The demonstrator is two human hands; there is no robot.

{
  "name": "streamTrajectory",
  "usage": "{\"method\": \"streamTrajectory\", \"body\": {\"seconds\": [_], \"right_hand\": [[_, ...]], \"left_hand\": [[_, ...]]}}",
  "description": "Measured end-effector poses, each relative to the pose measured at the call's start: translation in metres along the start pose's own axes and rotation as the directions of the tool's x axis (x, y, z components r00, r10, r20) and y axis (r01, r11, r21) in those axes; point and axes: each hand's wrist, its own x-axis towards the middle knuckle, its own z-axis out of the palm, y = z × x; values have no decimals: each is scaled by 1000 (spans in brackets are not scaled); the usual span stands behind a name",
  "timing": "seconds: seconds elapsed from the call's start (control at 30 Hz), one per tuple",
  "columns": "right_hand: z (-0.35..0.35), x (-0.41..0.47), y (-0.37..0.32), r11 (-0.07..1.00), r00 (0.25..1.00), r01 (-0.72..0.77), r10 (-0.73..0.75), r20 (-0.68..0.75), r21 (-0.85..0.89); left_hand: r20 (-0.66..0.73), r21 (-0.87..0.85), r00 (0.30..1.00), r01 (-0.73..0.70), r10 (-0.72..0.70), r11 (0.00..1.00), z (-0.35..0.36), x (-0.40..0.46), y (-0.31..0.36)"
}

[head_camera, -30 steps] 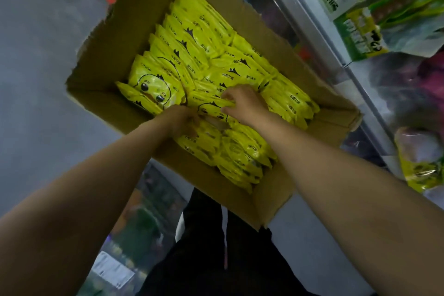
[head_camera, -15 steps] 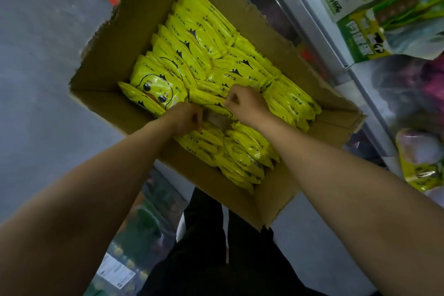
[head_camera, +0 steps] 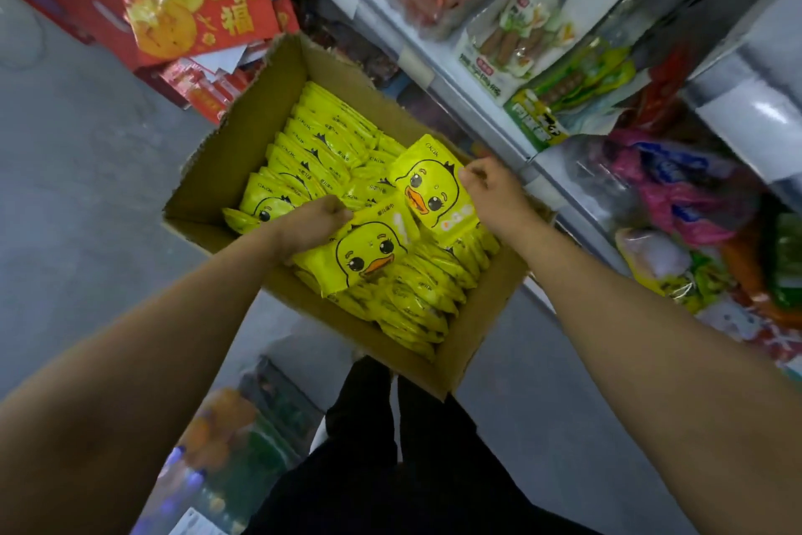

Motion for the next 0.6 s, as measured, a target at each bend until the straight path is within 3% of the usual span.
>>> {"method": "streamTrajectory", "body": {"seconds": [0.13,0.2,0.43,0.6], "right_hand": [[-11,-24,-4,968,995,-92,99,-20,233],[-17,-36,-5,951,994,-91,107,-39,296],[-52,-90,-13,903,991,-117,135,-16,414],[-100,-130,-40,898,995,-6,49,-86,440]], "left_hand": [[-67,-58,998,-18,14,998,7,-21,25],[-25,-71,999,-24,23,997,10,-30,33],[172,-128,984,-26,48,991,21,-69,67],[236,-83,954,-171,186,982,26,-108,103]]}}
